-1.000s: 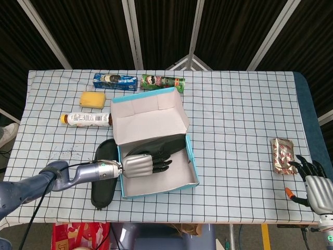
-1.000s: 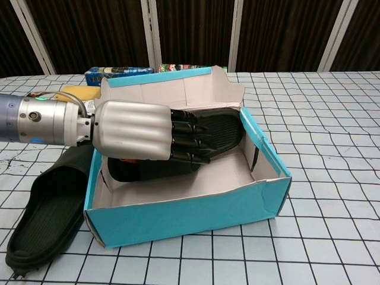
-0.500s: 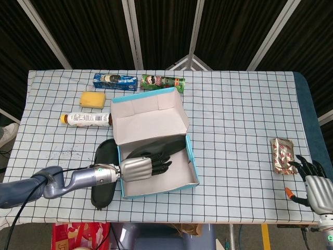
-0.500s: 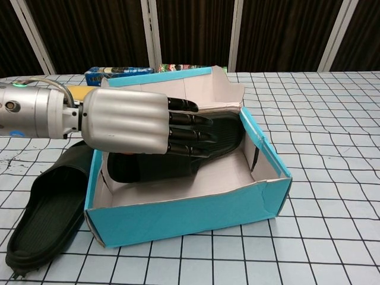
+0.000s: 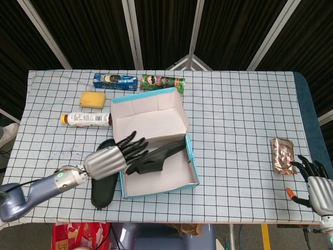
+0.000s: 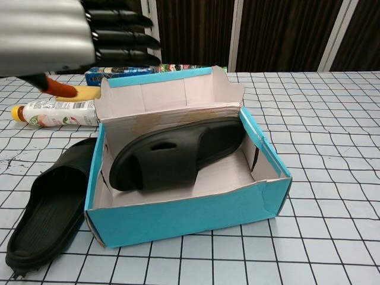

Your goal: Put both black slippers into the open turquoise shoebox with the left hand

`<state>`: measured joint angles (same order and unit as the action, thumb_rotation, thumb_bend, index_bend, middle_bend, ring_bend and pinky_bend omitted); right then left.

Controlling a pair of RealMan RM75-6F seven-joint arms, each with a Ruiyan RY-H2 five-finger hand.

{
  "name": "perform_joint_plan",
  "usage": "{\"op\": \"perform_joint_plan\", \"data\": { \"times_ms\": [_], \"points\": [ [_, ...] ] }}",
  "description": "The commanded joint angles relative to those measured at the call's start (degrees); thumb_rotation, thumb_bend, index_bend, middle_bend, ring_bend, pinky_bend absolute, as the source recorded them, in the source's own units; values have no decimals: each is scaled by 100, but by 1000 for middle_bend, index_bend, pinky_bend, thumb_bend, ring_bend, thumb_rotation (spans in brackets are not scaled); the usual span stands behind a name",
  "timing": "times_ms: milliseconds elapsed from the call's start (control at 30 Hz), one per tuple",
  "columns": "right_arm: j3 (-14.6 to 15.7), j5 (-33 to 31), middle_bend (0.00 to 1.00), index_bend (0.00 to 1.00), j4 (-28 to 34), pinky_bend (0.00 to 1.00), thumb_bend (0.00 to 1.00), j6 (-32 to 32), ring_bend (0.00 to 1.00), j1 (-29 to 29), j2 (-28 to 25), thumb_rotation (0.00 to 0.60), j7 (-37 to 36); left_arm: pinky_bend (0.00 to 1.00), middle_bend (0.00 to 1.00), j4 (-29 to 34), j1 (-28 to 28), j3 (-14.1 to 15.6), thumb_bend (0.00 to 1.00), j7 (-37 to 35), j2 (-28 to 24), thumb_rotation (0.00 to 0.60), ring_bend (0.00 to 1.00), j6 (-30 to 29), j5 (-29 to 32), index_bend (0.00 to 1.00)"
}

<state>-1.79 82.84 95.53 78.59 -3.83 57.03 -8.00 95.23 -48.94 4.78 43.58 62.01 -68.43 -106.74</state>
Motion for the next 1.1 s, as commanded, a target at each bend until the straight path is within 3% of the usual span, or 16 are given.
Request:
{"op": "perform_joint_plan", "data": {
  "times_ms": [33,233,400,567,867,1100],
  "points": [
    [8,28,102,212,15,45,306,26,158,12,-11,600,-16,125,133,161,713,161,135,-1,-76,600,2,-461,363,59],
    [12,25,102,212,10,44,306,12,158,13,-19,600,-30,128,144,-133,1370,470,131,-811,479,600,4,-635,565,63],
    [11,24,102,212,-18,44,306,-16,158,-1,-14,600,-55,127,158,-314,1781,529,108,-1325,895,532,4,-632,965,61],
    [26,35,102,212,-14,44,307,-68,158,-23,-16,600,-34,127,141,-492,1955,343,90,-1799,1216,448,1,-478,1411,52],
    [17,2,102,213,-14,44,306,-75,158,-25,-7,600,4,127,127,-32,1640,-202,81,-2830,1084,431,0,575,2468,37],
    [25,-13,102,212,-13,44,306,-150,158,-58,-3,600,32,127,158,389,1322,-491,95,-2647,670,427,0,1338,3347,33]
  ]
}}
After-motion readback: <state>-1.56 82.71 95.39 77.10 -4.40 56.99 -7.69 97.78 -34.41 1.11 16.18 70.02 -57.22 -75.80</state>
